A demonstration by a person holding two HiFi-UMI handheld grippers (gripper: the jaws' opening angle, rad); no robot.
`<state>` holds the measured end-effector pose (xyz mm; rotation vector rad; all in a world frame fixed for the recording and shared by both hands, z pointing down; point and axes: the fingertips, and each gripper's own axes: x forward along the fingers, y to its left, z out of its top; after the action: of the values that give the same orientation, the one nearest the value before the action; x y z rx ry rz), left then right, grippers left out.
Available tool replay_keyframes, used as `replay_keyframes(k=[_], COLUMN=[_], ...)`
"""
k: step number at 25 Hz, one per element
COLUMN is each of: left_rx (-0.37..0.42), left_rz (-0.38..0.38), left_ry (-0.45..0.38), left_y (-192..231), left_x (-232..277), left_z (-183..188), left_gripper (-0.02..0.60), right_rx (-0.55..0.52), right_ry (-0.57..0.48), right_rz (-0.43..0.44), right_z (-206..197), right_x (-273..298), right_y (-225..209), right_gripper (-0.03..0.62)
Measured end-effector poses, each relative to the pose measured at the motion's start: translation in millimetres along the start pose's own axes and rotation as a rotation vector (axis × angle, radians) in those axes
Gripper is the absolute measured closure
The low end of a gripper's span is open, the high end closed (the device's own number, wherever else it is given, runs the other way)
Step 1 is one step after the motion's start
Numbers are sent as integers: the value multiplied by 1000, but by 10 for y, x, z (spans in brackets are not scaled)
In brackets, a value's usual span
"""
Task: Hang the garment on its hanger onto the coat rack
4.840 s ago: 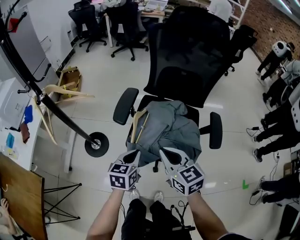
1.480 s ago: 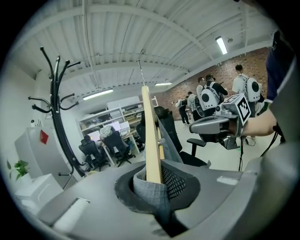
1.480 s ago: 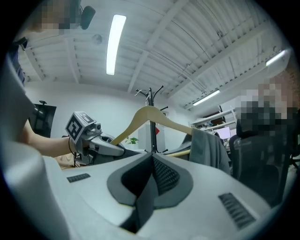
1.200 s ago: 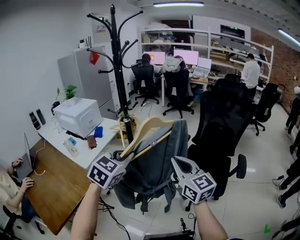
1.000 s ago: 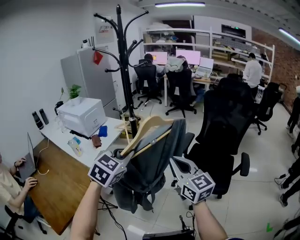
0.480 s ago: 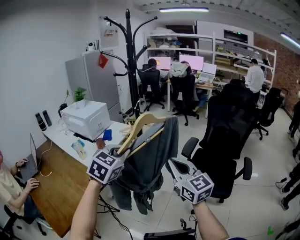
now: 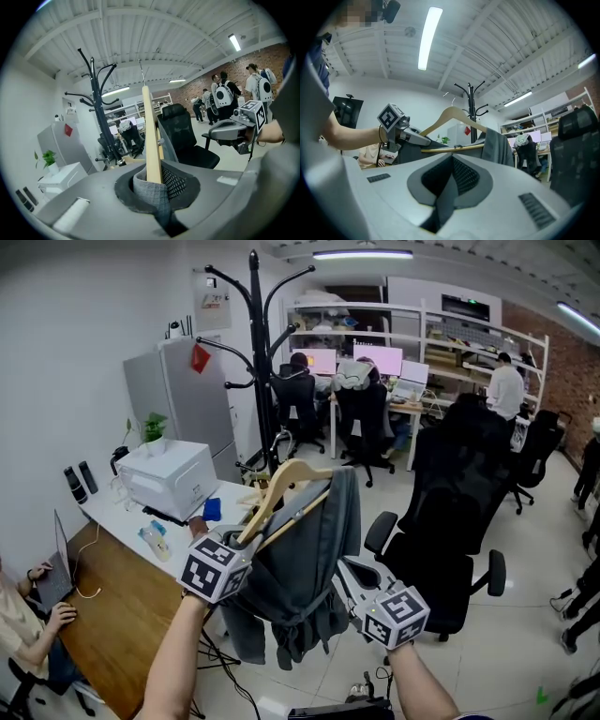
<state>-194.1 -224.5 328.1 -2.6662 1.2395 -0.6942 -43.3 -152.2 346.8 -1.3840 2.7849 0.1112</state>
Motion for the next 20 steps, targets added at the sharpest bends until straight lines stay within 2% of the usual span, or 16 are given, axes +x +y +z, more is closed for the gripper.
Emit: replay_keyframes(k=[8, 13, 20], left_rx=[38, 64, 103], left_rz=[-29, -50, -23], left_ry=[1, -3, -44], left_y=[162, 347, 801], left_x=[296, 571, 835], left_z=[118, 322, 1000], left_gripper=[566, 566, 566], right_rx=[0, -8, -63], right_ry=[-11, -64, -163], right_rz=[17, 43, 134], right_z=[-1, 151, 643], right_x=[316, 677, 1149], right_y=[-258, -563, -867], right_gripper=[594, 594, 594])
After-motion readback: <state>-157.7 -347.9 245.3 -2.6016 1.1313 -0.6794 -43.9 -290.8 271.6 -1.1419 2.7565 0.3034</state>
